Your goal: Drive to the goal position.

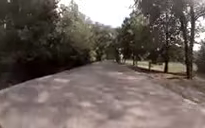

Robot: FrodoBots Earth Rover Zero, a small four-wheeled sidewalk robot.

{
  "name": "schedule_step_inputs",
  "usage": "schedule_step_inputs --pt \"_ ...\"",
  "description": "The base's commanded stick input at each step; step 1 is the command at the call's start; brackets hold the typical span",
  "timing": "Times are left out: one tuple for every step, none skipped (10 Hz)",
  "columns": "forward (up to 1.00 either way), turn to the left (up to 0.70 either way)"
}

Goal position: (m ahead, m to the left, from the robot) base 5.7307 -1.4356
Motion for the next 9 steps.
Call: schedule_step_inputs --pt "0.70 0.00" --pt "0.70 0.00" --pt "0.70 0.00" --pt "0.70 0.00" --pt "0.70 0.00" --pt "0.70 0.00" --pt "0.70 0.00" --pt "0.70 0.00" --pt "0.70 0.00"
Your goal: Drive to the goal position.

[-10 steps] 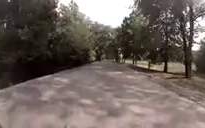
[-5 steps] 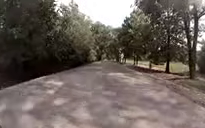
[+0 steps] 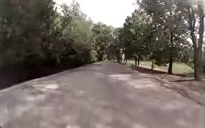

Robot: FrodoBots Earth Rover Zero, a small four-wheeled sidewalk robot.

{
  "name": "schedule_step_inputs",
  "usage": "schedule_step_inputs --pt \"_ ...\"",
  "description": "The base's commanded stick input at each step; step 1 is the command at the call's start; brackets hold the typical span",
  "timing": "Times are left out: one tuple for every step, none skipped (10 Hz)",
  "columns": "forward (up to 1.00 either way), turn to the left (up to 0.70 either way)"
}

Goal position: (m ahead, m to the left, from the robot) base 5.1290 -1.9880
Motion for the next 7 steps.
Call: schedule_step_inputs --pt "0.70 0.00" --pt "0.70 0.00" --pt "0.70 0.00" --pt "0.70 0.00" --pt "0.70 0.00" --pt "0.70 0.00" --pt "0.70 0.00"
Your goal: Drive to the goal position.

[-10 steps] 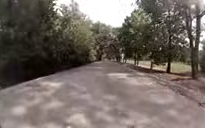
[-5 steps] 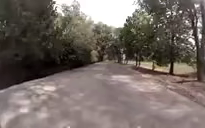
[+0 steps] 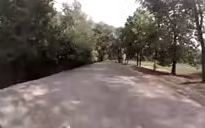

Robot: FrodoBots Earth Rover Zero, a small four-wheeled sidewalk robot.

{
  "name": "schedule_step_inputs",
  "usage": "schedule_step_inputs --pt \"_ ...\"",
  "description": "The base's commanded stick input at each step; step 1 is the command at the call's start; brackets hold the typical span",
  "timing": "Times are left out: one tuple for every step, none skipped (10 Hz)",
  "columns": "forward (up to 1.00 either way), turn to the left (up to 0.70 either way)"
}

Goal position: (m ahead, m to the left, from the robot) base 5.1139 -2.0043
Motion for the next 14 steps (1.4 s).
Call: schedule_step_inputs --pt "0.70 0.00" --pt "0.70 0.00" --pt "0.70 0.00" --pt "0.70 0.00" --pt "0.70 0.00" --pt "0.70 0.00" --pt "0.70 0.00" --pt "0.70 0.00" --pt "0.70 0.00" --pt "0.70 0.00" --pt "0.70 0.00" --pt "0.70 0.00" --pt "0.70 0.00" --pt "0.70 0.00"
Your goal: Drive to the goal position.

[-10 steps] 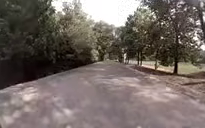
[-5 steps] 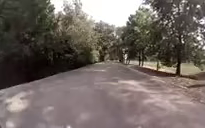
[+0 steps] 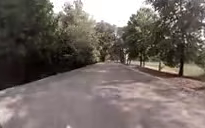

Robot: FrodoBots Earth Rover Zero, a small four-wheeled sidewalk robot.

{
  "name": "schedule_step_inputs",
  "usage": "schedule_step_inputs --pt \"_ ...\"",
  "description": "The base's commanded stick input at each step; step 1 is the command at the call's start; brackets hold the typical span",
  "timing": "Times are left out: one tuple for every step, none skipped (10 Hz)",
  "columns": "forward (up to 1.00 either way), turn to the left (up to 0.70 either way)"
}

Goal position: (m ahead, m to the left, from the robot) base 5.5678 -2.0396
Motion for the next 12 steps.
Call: schedule_step_inputs --pt "0.70 0.00" --pt "0.70 0.00" --pt "0.70 -0.01" --pt "0.70 -0.15" --pt "0.70 -0.28" --pt "0.70 -0.35" --pt "0.70 -0.24" --pt "0.70 0.00" --pt "0.70 0.00" --pt "0.70 0.00" --pt "0.70 0.00" --pt "0.70 0.00"
